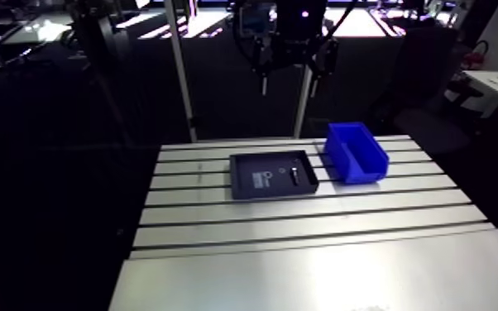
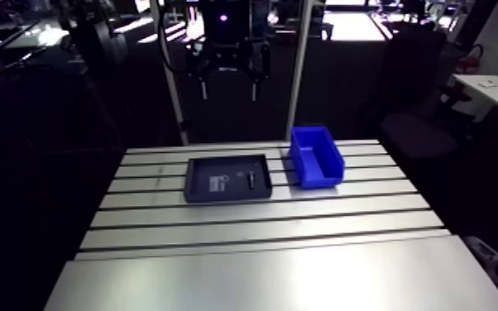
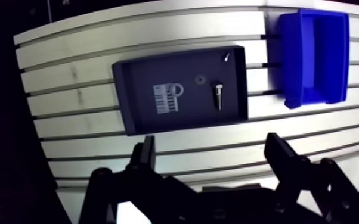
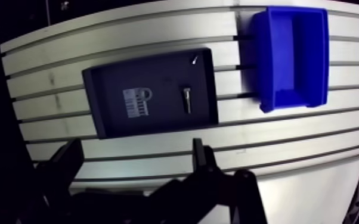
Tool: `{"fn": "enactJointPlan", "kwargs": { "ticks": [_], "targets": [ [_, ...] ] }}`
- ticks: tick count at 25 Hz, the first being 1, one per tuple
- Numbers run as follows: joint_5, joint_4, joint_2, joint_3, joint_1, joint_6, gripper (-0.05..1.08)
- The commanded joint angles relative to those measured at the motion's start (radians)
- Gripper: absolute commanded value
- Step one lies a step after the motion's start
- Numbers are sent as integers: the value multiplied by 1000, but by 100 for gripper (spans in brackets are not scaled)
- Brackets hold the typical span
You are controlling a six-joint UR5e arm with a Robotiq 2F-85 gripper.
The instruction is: Pick up the M10 bolt from the tray and put it into the blue bin.
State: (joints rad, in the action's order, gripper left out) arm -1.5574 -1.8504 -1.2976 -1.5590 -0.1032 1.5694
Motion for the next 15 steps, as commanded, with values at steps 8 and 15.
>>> {"fn": "enactJointPlan", "kwargs": {
  "ticks": [8,15],
  "targets": [
    [-2,0,15,-5,-20,10,1],
    [-2,-2,27,-13,-20,41,1]
  ]
}}
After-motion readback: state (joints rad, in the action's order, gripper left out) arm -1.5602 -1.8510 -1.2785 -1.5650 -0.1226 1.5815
